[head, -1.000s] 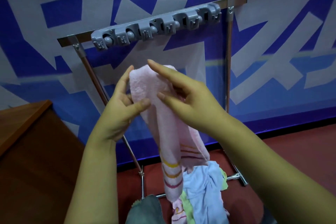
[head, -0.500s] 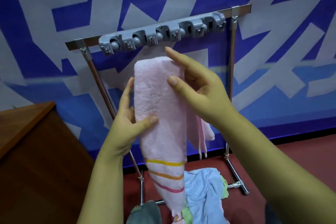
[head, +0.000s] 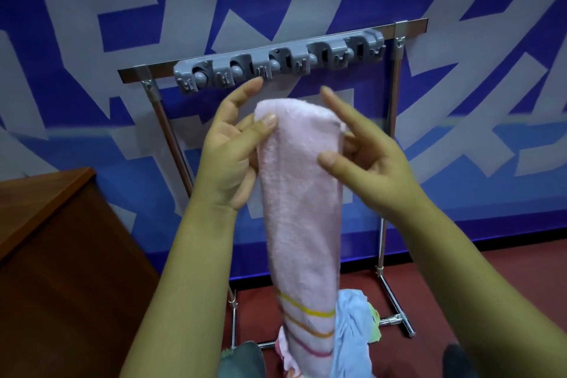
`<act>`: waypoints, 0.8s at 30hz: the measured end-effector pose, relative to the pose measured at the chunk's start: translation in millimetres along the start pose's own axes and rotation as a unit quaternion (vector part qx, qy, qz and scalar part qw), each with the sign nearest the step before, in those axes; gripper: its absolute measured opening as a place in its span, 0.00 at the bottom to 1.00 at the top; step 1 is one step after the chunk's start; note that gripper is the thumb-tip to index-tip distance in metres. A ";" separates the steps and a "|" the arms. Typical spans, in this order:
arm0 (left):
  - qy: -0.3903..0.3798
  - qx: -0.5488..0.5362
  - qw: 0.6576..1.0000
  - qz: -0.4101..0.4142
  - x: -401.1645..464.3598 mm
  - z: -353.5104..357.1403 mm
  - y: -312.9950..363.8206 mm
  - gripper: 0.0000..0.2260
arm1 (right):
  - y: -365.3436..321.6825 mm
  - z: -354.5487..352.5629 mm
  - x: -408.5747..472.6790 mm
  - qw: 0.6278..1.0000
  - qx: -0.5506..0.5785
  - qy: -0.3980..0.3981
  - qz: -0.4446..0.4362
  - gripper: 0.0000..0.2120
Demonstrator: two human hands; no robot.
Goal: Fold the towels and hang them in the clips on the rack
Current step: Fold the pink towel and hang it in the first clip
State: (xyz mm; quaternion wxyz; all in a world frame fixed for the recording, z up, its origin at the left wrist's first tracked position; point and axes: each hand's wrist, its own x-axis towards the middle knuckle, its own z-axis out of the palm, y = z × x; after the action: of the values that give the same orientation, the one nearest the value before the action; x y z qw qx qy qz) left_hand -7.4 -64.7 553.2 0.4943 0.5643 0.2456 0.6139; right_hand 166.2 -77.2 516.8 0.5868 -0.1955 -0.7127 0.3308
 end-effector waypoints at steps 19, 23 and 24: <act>0.061 0.130 0.981 0.128 -7.0 -7.6 -5.4 0.17 | 0.6 -3.2 15.2 0.969 -0.230 0.072 -0.050 0.13; 0.048 0.141 0.979 0.139 -0.1 -7.9 1.1 0.15 | -2.6 -5.7 28.4 0.995 -0.083 -0.038 0.045 0.11; 0.046 0.147 0.978 0.142 2.0 -8.9 3.0 0.15 | -3.3 -3.9 32.7 0.995 -0.047 -0.056 0.060 0.10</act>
State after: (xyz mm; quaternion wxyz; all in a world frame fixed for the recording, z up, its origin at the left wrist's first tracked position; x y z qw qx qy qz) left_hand -16.5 -61.8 554.4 0.3018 0.6315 0.2732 0.6600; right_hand 162.7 -56.8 542.6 0.5150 -0.2467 -0.7463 0.3419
